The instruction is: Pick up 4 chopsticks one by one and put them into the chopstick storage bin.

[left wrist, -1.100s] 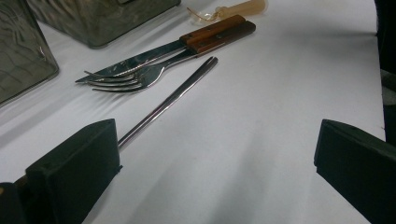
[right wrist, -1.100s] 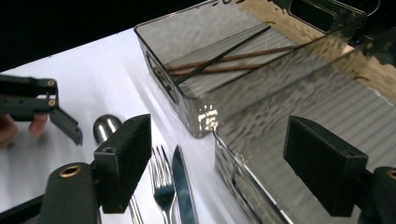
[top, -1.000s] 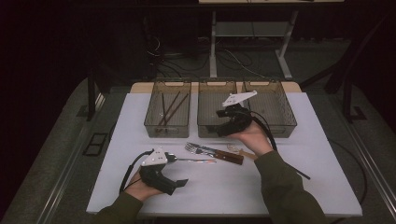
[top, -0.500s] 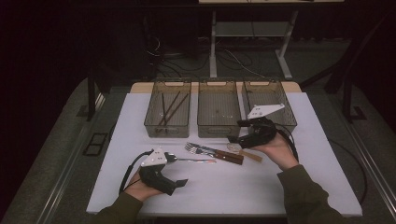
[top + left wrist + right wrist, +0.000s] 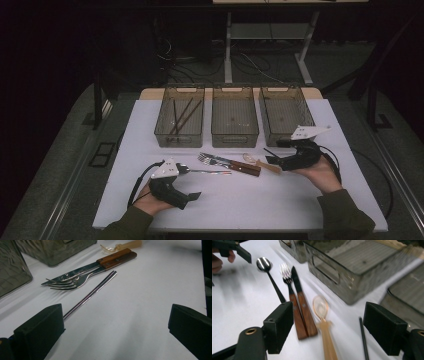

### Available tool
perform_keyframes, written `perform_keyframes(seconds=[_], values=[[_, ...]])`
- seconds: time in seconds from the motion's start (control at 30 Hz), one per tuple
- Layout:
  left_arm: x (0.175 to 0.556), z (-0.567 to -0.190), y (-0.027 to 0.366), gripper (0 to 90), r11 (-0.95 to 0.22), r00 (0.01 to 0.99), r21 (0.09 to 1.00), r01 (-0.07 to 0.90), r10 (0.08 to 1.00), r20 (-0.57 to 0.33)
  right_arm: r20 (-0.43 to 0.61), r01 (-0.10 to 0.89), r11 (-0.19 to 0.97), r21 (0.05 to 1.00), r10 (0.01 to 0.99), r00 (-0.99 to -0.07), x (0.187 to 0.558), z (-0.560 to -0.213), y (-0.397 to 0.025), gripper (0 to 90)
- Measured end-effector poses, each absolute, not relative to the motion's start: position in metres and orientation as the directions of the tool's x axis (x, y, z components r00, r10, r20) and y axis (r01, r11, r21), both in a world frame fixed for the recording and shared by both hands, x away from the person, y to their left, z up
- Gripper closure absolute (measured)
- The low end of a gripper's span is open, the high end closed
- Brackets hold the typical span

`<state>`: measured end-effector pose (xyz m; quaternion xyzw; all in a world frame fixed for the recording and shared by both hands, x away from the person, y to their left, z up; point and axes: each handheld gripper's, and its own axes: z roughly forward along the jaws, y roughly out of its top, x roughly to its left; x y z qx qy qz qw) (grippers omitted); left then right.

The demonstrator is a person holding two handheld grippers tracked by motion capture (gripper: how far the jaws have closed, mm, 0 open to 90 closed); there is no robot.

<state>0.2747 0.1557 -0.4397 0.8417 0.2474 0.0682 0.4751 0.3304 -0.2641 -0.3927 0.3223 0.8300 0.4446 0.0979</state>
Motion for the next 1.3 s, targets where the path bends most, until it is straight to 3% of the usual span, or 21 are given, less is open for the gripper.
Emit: perform_keyframes(seconds=[0.47,0.77,1.03,1.3], values=[[0.274,-0.44,0.155,0.0,-0.428,0.869,0.834,0.35,0.48,-0.118,0.133,0.515,0.409,0.754,0.672,-0.728,0.304,-0.415,-0.313,29.1],[0.274,-0.44,0.155,0.0,-0.43,0.869,0.832,0.351,0.48,-0.118,0.142,0.555,0.421,0.718,0.691,-0.708,0.293,-0.425,-0.336,44.0],[0.274,-0.44,0.155,0.0,-0.435,0.87,0.83,0.35,0.479,-0.116,0.103,0.564,0.442,0.697,0.717,-0.689,0.293,-0.429,-0.352,62.4],[0.273,-0.44,0.154,0.0,-0.435,0.871,0.829,0.35,0.478,-0.117,0.1,0.588,0.458,0.666,0.727,-0.679,0.297,-0.436,-0.359,72.1]])
